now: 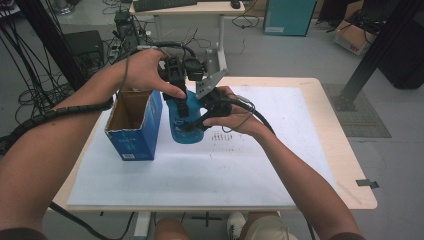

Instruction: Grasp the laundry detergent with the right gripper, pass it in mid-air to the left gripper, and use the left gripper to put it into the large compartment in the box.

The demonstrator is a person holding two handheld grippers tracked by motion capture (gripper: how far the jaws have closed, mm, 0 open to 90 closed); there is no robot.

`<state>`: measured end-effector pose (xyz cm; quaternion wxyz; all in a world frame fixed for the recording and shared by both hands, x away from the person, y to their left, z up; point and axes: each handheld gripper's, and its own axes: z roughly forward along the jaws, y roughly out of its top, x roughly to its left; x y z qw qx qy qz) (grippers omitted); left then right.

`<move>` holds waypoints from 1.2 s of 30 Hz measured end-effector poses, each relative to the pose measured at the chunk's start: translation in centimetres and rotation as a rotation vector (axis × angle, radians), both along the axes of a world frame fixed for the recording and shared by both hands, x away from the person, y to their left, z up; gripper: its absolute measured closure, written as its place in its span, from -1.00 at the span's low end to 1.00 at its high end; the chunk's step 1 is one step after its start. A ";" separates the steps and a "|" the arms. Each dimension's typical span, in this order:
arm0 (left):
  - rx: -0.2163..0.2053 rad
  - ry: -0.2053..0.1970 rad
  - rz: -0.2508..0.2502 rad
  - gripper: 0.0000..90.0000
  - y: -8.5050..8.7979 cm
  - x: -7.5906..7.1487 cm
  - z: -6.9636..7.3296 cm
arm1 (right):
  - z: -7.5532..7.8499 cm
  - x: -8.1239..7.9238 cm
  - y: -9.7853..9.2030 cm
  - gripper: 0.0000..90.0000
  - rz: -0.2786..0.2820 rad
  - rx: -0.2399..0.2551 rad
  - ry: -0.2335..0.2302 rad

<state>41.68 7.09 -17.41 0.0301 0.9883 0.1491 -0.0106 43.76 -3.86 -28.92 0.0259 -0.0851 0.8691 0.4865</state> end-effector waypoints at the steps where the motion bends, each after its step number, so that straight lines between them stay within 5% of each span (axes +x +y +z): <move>1: 0.000 0.000 0.001 -0.19 0.0 0.0 0.0 | 0.0 0.0 0.0 -0.07 -0.004 -0.002 0.008; 36: 0.004 -0.005 0.009 -0.19 0.1 0.0 0.2 | 0.1 -0.2 -0.1 -0.07 -0.011 -0.004 0.024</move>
